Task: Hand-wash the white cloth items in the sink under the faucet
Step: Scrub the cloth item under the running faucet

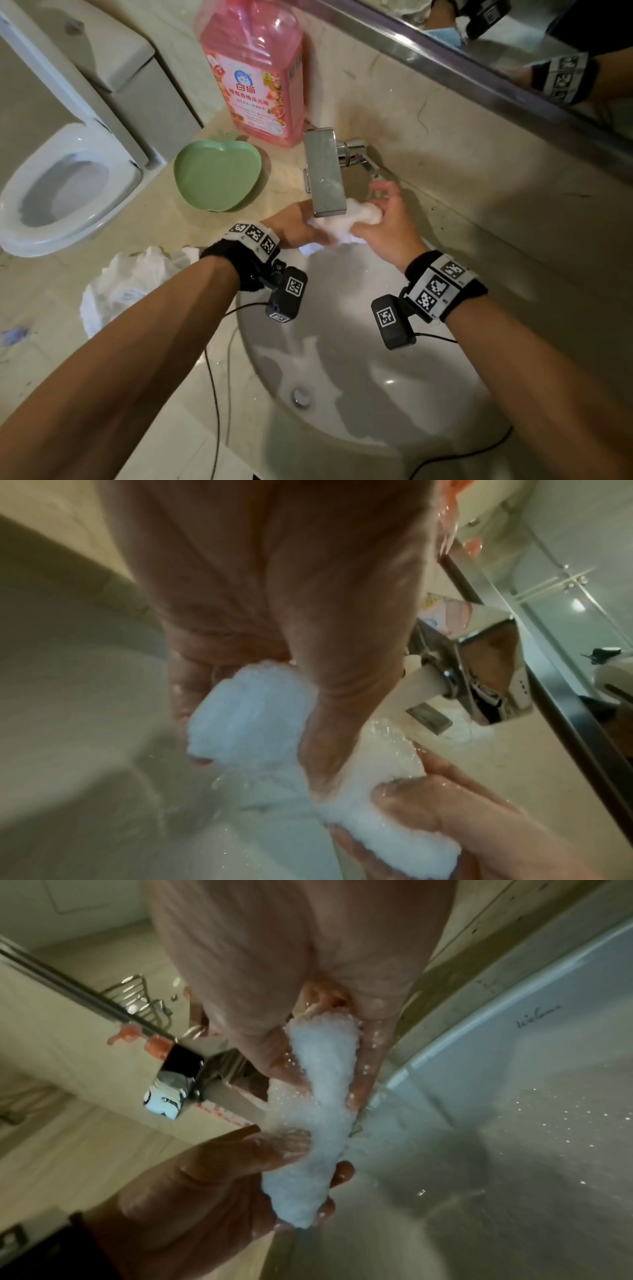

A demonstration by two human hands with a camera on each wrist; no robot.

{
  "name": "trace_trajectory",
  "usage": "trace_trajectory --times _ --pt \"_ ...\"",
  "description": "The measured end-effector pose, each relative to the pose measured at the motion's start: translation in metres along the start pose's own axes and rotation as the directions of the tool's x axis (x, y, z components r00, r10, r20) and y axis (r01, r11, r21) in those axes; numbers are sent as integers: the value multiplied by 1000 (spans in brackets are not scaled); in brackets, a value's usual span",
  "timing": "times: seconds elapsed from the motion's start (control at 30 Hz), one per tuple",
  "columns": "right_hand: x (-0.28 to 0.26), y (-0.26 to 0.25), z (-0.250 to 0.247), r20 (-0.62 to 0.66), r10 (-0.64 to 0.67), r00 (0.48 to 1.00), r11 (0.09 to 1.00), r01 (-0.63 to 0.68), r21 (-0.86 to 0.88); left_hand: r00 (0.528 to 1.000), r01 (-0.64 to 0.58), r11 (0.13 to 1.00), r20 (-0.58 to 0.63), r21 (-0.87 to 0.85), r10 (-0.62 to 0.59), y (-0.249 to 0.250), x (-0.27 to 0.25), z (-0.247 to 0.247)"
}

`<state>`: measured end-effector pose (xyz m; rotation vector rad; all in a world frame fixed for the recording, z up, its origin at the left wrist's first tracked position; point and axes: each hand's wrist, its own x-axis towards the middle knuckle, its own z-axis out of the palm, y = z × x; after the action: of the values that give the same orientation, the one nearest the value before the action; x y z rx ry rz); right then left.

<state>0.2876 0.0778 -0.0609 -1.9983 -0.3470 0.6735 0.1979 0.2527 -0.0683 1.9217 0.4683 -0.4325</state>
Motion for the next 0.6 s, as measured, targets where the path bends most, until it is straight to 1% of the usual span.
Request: trace_trajectory --times 0.07,0.13,0.2,0.23,0.3,0.33,0.37,0.4,0.47,0.5,0.57,0.6 --pt "1 -3 -6 -62 -6 998 1000 7 13 997 -52 998 -50 -34 50 3 0 0" --pt "1 -8 -7 -87 -46 995 998 44 -35 997 -56 998 -60 -4 56 5 -4 1" --pt "-2 -13 -1 -78 -64 995 997 61 -44 995 -54 993 -72 104 62 5 -9 5" --pt "-4 -14 3 -72 -74 995 996 71 -46 993 -39 983 -104 182 58 5 -11 7" --pt "-10 -15 8 -44 -88 995 994 85 -73 977 38 944 -209 328 33 3 -18 12" --pt "-14 -16 8 -14 -76 997 993 74 -89 970 81 909 -243 409 22 3 -22 15" --pt "-17 -16 8 30 -50 998 993 53 -108 968 103 866 -249 489 26 2 -26 18" --pt "-22 -17 6 88 -17 996 991 28 -128 970 99 828 -238 552 43 1 -31 20" --pt "-32 -15 3 214 51 976 990 -22 -139 973 62 780 -211 623 90 1 -42 20" --pt "-38 -14 1 275 92 957 991 -61 -119 974 45 754 -195 656 112 1 -49 17" --pt "-52 -13 -3 377 164 911 986 -166 -28 972 -13 693 -153 721 178 5 -63 11" --pt "-59 -14 -5 407 178 896 978 -205 24 967 -52 664 -129 746 220 8 -70 8"
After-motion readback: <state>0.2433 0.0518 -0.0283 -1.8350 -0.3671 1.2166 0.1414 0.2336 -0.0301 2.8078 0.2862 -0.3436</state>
